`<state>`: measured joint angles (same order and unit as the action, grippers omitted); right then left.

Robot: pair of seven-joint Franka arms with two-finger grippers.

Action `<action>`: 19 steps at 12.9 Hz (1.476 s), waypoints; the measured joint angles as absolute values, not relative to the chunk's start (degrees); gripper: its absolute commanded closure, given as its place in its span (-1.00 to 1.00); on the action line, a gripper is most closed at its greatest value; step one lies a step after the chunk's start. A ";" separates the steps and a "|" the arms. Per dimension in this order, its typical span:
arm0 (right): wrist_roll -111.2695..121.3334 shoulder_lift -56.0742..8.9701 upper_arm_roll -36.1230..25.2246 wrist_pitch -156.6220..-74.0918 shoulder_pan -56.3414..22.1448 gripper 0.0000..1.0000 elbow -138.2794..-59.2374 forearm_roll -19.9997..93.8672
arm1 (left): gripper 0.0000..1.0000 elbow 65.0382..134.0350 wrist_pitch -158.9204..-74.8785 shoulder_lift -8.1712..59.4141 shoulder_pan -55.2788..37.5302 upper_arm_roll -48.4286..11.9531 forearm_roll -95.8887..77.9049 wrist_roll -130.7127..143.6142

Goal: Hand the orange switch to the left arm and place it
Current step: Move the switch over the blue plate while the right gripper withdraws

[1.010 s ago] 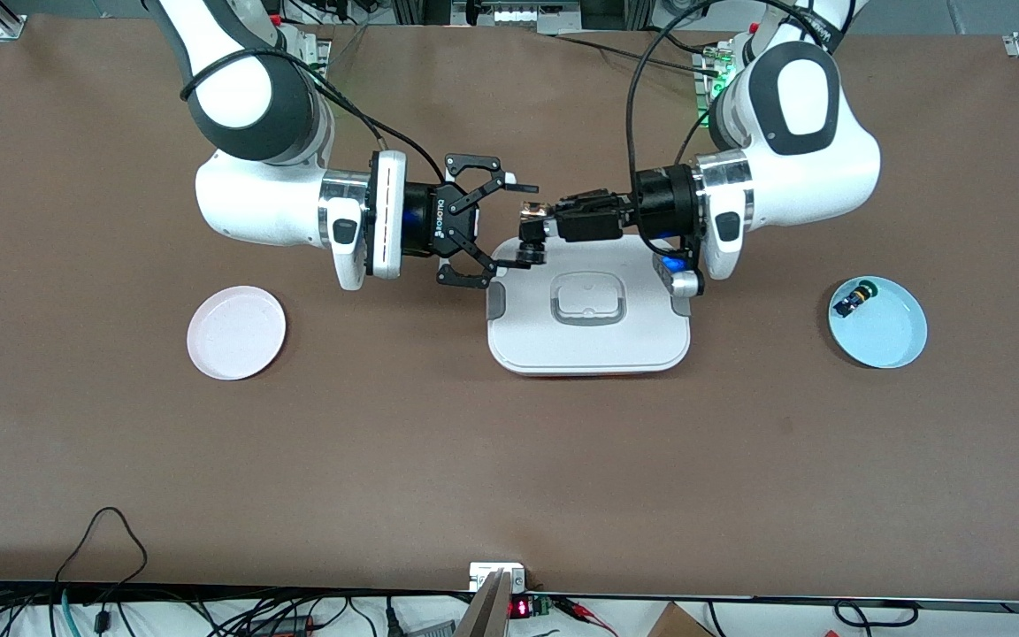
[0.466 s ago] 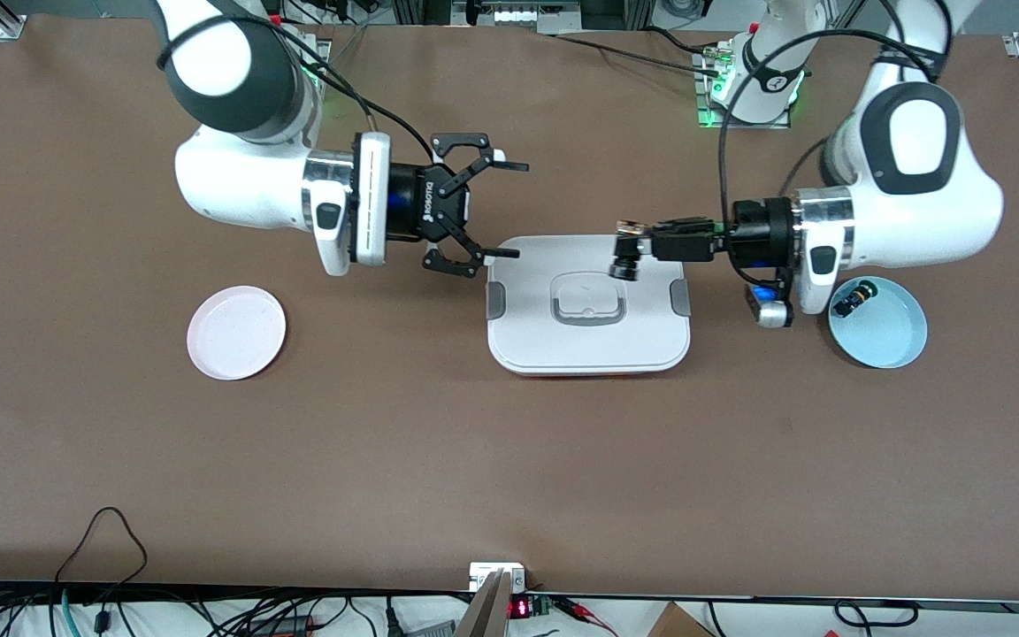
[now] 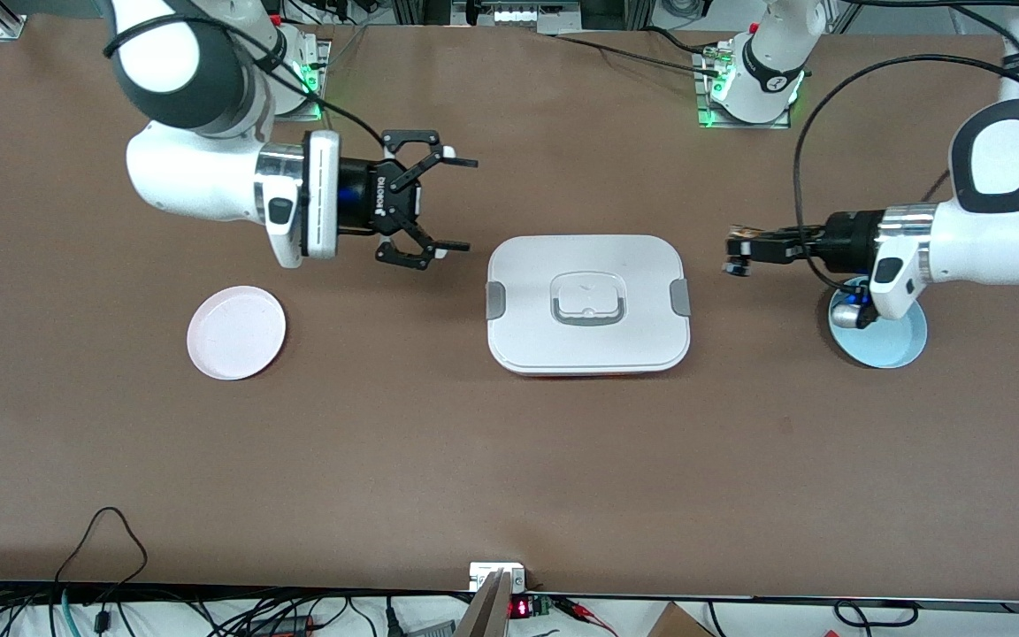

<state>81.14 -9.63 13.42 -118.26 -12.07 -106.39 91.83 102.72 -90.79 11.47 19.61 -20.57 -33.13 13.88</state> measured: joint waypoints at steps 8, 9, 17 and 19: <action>53.26 -10.19 9.86 -100.22 1.69 -1.00 -107.55 66.89 | 1.00 102.27 -97.67 14.60 22.00 -19.05 11.24 9.05; 47.64 -10.21 8.87 -99.85 1.80 -1.00 -107.54 62.71 | 1.00 102.56 -99.66 16.41 22.66 -19.00 13.49 9.01; 14.03 -9.81 6.90 -97.02 1.92 -1.00 -106.27 21.04 | 1.00 108.08 -114.10 26.77 29.83 -18.73 18.35 7.33; 13.54 -9.78 5.54 -94.96 2.10 -1.00 -105.15 11.22 | 1.00 108.09 -115.99 27.94 30.76 -18.73 19.93 6.96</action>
<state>13.54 -9.78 5.54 -94.96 2.10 -105.15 11.22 108.09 -115.99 27.94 30.76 -18.73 19.93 6.96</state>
